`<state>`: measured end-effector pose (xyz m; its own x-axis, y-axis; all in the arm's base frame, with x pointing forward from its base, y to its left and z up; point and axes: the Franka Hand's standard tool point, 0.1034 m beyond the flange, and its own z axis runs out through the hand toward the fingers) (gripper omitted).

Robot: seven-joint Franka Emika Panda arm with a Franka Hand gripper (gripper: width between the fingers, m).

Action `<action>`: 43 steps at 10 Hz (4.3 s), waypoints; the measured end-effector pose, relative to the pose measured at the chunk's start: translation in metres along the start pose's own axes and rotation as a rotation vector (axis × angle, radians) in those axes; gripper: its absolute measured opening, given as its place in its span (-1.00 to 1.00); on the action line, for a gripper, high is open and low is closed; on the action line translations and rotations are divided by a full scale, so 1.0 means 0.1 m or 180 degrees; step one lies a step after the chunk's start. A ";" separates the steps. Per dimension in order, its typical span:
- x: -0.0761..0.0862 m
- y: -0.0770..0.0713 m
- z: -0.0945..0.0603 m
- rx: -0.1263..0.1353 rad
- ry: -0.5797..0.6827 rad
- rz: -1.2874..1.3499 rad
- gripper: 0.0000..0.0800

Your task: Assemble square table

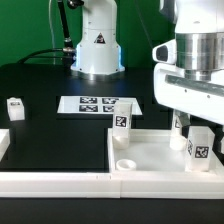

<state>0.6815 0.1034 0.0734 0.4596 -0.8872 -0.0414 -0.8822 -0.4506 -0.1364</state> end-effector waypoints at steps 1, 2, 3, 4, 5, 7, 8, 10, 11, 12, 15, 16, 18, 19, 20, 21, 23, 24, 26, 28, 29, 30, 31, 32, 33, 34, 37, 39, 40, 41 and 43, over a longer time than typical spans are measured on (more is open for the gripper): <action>0.01 0.01 0.00 -0.0005 0.0006 -0.0179 0.61; 0.01 0.01 0.01 -0.0039 0.0038 -0.0666 0.61; 0.01 0.02 0.02 -0.0097 0.0078 -0.1369 0.62; 0.02 0.02 0.03 -0.0135 0.0097 -0.1940 0.62; -0.04 0.00 0.02 -0.0161 0.0088 -0.2427 0.62; -0.05 0.00 0.03 -0.0174 0.0093 -0.2464 0.59; -0.04 0.01 0.03 -0.0176 0.0095 -0.2421 0.59; -0.03 0.02 0.03 -0.0180 0.0102 -0.2242 -0.28; -0.02 0.02 0.03 -0.0173 0.0112 -0.1884 -0.27; -0.02 0.02 0.03 -0.0169 0.0120 -0.1611 -0.27; -0.01 0.05 0.03 -0.0203 0.0128 -0.0235 -0.27; -0.01 0.05 0.02 -0.0177 0.0036 0.0447 -0.27; 0.03 0.05 0.02 -0.0084 -0.0170 0.1479 -0.27; 0.02 0.06 0.03 -0.0068 -0.0172 0.1672 -0.27; 0.01 0.05 0.04 -0.0073 -0.0170 0.1858 -0.27; 0.01 0.05 0.04 -0.0079 -0.0168 0.2080 -0.27; 0.01 0.05 0.04 -0.0085 -0.0181 0.2489 -0.27; 0.03 0.07 0.03 -0.0091 -0.0182 0.2858 -0.27; 0.06 0.09 0.03 -0.0094 -0.0128 0.3068 -0.27; 0.07 0.10 0.03 -0.0097 -0.0107 0.3035 -0.27; 0.07 0.11 0.04 -0.0104 -0.0106 0.3028 -0.27; 0.07 0.11 0.04 -0.0105 -0.0105 0.3026 0.12; 0.07 0.11 0.04 -0.0106 -0.0105 0.3024 0.44; 0.09 0.12 0.03 -0.0095 -0.0104 0.2937 0.44; 0.19 0.21 -0.05 -0.0072 -0.0093 0.2706 0.59; 0.32 0.32 -0.19 -0.0021 -0.0070 0.2623 0.61; 0.60 0.34 -0.42 0.0042 -0.0049 0.2534 0.62; 0.59 0.32 -0.41 0.0054 -0.0041 0.2524 0.62; 0.59 0.33 -0.41 0.0053 -0.0041 0.2524 0.62; 0.59 0.33 -0.41 0.0052 -0.0041 0.2524 0.62; 0.65 0.42 -0.38 0.0097 0.0015 0.2366 0.62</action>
Offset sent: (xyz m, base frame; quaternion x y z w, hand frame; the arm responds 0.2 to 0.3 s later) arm 0.0114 0.0109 -0.0032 -0.0019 -0.0076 -0.5126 0.8586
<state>0.6702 0.0225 0.1021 -0.2578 -0.9575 -0.1293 -0.9571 0.2714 -0.1013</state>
